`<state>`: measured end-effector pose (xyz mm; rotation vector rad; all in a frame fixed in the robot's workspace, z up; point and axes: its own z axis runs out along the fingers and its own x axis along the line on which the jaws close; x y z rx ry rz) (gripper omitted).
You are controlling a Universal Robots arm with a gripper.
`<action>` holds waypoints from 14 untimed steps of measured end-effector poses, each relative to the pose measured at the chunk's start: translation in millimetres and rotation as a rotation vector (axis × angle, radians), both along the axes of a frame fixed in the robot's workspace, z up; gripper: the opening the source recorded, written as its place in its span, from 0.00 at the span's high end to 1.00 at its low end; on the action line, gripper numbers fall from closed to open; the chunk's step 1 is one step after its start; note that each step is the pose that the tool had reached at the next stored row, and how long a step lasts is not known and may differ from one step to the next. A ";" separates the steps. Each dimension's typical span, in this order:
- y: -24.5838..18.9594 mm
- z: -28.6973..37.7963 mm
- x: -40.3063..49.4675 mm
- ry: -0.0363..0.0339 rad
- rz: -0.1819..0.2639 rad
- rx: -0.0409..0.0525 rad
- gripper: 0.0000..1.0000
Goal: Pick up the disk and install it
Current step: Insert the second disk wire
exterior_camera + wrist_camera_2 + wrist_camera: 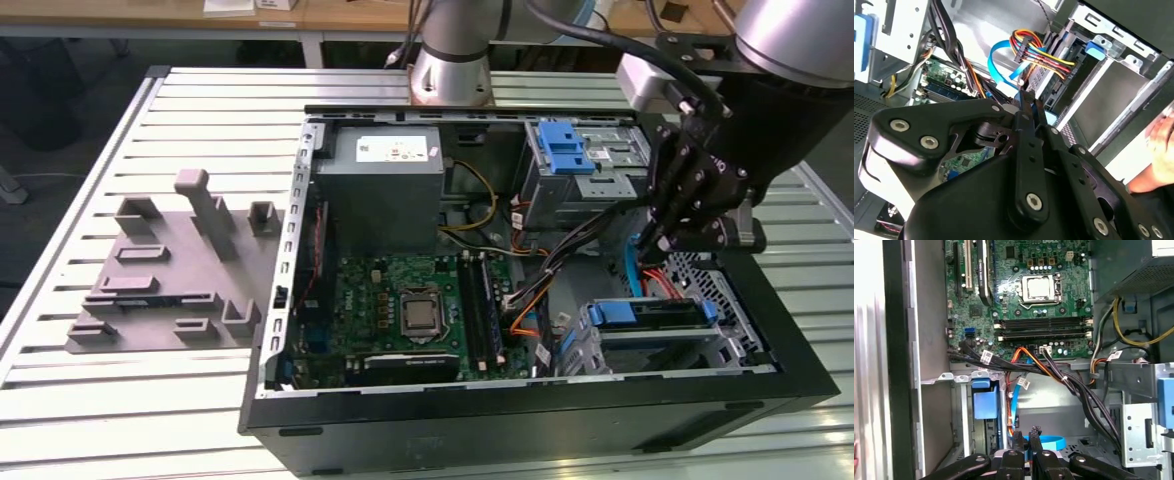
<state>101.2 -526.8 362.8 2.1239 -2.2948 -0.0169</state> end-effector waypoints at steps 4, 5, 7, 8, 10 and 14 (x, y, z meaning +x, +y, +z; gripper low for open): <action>-1.0 -2.3 0.0 -0.0002 0.000 0.0048 0.84; -1.6 -3.2 0.0 -0.0003 0.000 0.0047 0.84; -3.1 -5.5 0.0 -0.0004 0.000 0.0047 0.84; -4.2 -6.5 0.0 -0.0005 0.000 0.0047 0.84; -6.4 -7.8 0.0 -0.0006 0.000 0.0049 0.84; -6.5 -7.8 0.0 -0.0006 0.000 0.0048 0.84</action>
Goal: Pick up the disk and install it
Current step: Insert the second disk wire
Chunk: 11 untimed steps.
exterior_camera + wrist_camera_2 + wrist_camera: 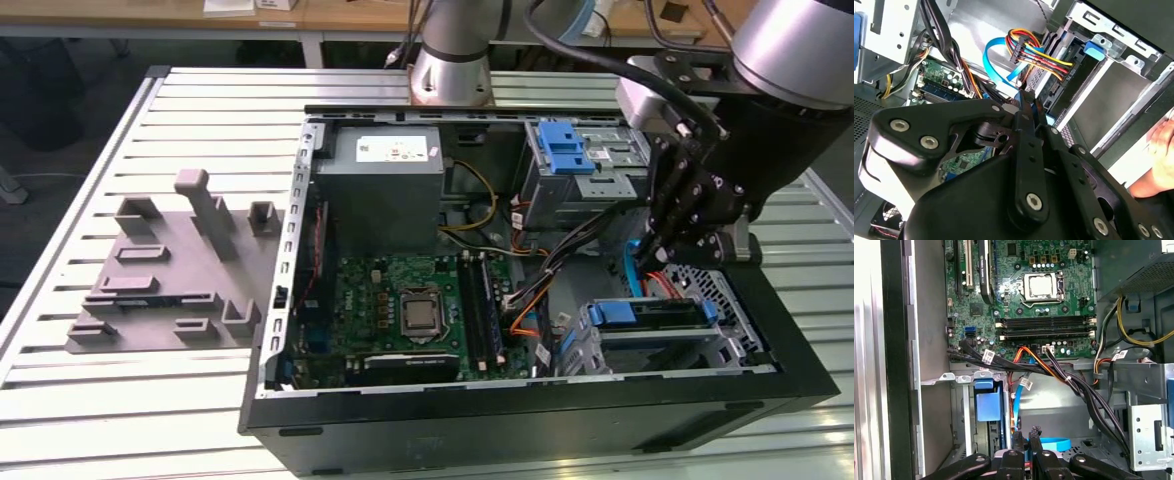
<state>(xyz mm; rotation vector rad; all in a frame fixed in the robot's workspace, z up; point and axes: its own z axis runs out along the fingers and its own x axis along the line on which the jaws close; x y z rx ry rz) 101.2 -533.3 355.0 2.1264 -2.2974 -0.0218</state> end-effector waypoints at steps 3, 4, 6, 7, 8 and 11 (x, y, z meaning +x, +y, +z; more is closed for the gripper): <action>-0.3 -0.2 0.0 0.0000 0.000 0.0000 0.84; -0.7 -0.3 0.0 0.0000 0.000 -0.0001 0.84; -5.4 -0.9 0.0 0.0000 0.000 0.0002 0.84; -8.7 -1.3 0.0 -0.0001 0.000 0.0003 0.84; -11.9 -1.7 0.0 0.0000 0.000 0.0003 0.84; -13.5 -2.9 0.1 0.0000 0.000 0.0004 0.84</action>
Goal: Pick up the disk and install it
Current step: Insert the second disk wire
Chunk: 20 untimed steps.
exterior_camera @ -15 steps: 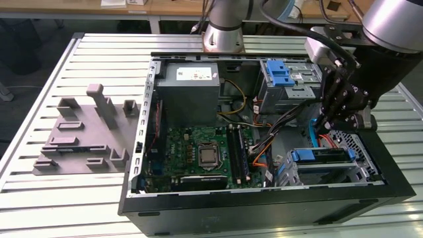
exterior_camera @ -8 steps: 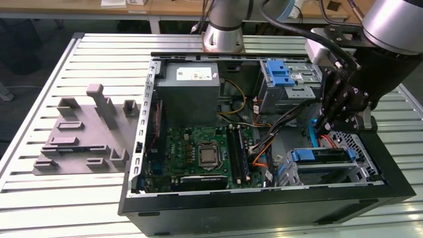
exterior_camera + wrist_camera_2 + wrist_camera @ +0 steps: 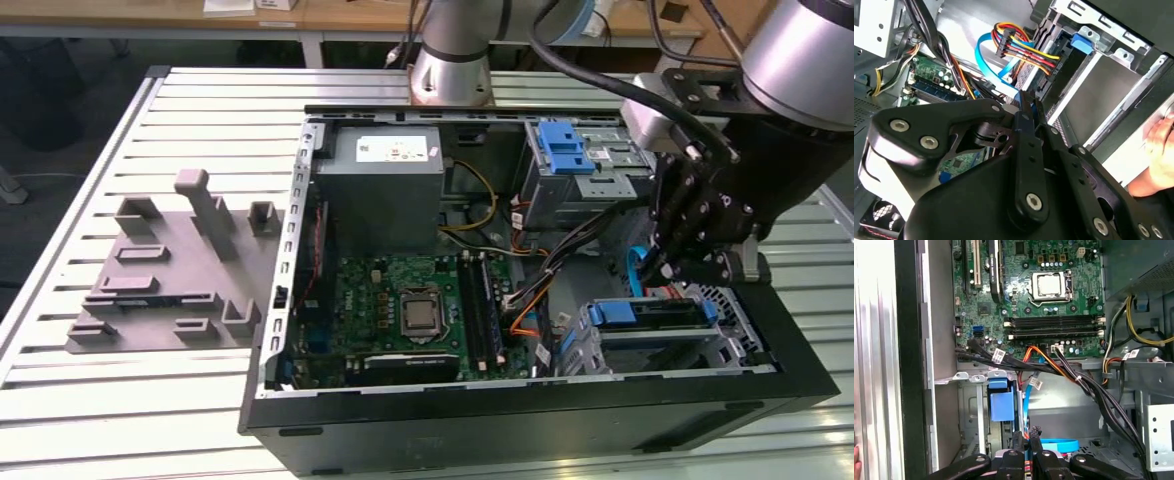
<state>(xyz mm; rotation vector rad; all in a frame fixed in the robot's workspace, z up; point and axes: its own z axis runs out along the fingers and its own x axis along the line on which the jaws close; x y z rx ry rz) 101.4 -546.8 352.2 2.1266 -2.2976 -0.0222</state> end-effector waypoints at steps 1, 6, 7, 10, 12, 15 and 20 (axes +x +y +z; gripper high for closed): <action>-0.1 -0.4 0.6 0.0000 0.000 -0.0002 0.84; -1.3 -2.9 1.3 0.0000 0.000 -0.0003 0.84; -3.1 -3.6 1.3 -0.0001 0.000 -0.0003 0.84; -7.1 -5.7 1.3 -0.0005 0.000 -0.0002 0.84; -7.2 -6.8 1.4 -0.0006 0.001 0.0000 0.84; -7.2 -8.1 1.9 -0.0008 0.004 -0.0001 0.84; -7.7 -10.1 2.0 -0.0060 0.022 -0.0002 0.84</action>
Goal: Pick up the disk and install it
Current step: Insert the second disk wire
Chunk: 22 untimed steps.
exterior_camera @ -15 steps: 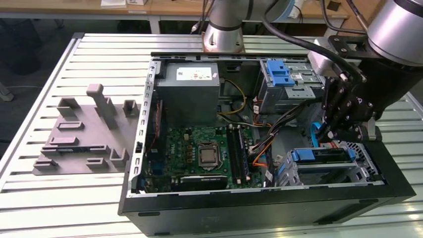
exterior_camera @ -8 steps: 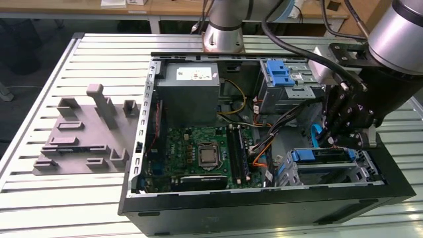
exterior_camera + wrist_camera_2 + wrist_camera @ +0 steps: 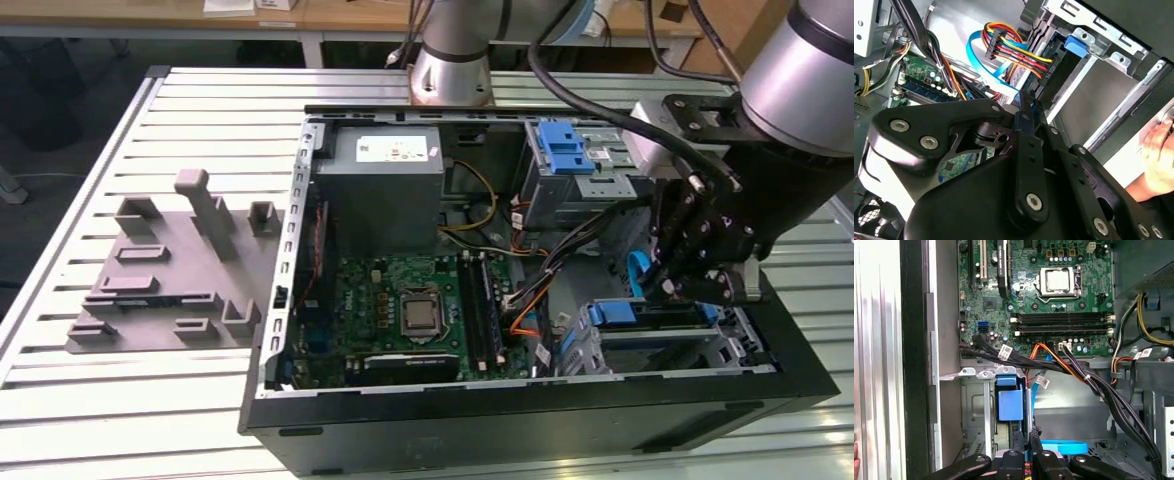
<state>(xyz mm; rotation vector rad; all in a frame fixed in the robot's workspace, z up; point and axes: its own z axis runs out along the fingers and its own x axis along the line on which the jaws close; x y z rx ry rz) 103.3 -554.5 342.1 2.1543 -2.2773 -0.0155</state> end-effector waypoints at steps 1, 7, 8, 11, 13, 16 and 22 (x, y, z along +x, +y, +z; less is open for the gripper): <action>0.0 0.0 0.0 -0.0009 0.000 0.0000 0.84; -1.0 -2.3 0.6 -0.0012 0.000 0.0002 0.84; -1.4 -3.1 0.9 -0.0012 0.000 0.0002 0.84; -2.1 -4.4 2.4 -0.0012 0.000 0.0010 0.84; -2.4 -5.0 2.8 -0.0012 0.000 0.0012 0.84; -2.6 -5.9 2.9 -0.0012 0.000 0.0015 0.84; -2.6 -7.3 3.8 -0.0012 0.000 0.0018 0.84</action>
